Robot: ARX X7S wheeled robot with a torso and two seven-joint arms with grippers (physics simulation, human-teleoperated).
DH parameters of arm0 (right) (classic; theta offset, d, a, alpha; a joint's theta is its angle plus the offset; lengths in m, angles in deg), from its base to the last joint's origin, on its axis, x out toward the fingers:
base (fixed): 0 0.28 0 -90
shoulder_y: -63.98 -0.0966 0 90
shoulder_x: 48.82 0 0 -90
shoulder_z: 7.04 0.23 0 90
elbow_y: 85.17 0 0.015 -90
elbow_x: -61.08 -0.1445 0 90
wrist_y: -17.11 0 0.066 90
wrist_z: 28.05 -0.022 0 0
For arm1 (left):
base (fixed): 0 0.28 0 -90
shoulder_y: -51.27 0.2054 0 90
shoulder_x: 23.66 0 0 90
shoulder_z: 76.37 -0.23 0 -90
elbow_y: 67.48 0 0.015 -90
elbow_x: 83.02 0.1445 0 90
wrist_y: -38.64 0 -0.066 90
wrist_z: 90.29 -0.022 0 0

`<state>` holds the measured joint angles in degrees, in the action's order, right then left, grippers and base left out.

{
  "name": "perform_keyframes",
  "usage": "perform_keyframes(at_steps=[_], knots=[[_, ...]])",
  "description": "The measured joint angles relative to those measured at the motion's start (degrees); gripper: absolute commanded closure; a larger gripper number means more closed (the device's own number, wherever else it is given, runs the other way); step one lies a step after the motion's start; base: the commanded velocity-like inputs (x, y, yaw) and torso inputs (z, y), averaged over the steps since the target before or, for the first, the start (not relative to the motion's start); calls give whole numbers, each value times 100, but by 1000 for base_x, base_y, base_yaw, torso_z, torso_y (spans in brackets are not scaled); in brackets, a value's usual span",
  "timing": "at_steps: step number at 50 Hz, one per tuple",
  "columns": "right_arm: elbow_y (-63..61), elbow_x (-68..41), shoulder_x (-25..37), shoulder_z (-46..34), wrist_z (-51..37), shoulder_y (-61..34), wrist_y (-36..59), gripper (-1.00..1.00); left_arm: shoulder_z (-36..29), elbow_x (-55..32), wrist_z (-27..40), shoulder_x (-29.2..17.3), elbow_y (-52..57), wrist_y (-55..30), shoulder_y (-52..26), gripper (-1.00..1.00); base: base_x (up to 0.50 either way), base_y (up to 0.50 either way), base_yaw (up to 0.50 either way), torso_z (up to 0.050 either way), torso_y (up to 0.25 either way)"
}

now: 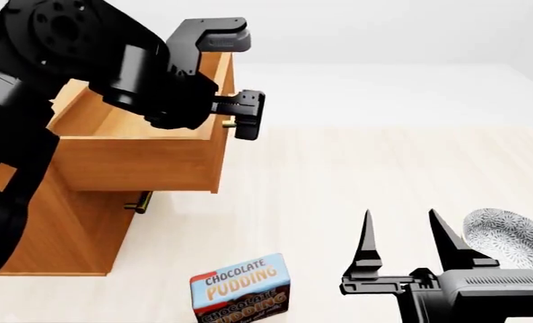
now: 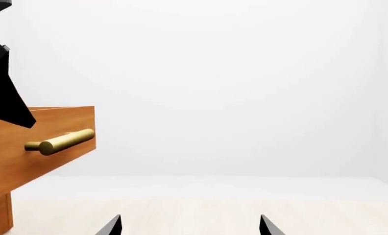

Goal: Put the butter at the back in the top drawer of the cabinet and close it.

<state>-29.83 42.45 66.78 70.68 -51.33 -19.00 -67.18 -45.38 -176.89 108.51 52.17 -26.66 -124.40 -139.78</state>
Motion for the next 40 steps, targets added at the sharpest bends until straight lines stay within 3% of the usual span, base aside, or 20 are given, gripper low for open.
perform_keyframes(at_steps=[24,40], knots=[[7,-31,25,-14,-22,-18,2,-100,611,-543,1119,-302,1011,434,26,-100,0,0,0,0,0],[-84,-40,61,11,-98,41,33,-100,1496,-2049,2576,-1214,3223,709,447,-100,0,0,0,0,0]])
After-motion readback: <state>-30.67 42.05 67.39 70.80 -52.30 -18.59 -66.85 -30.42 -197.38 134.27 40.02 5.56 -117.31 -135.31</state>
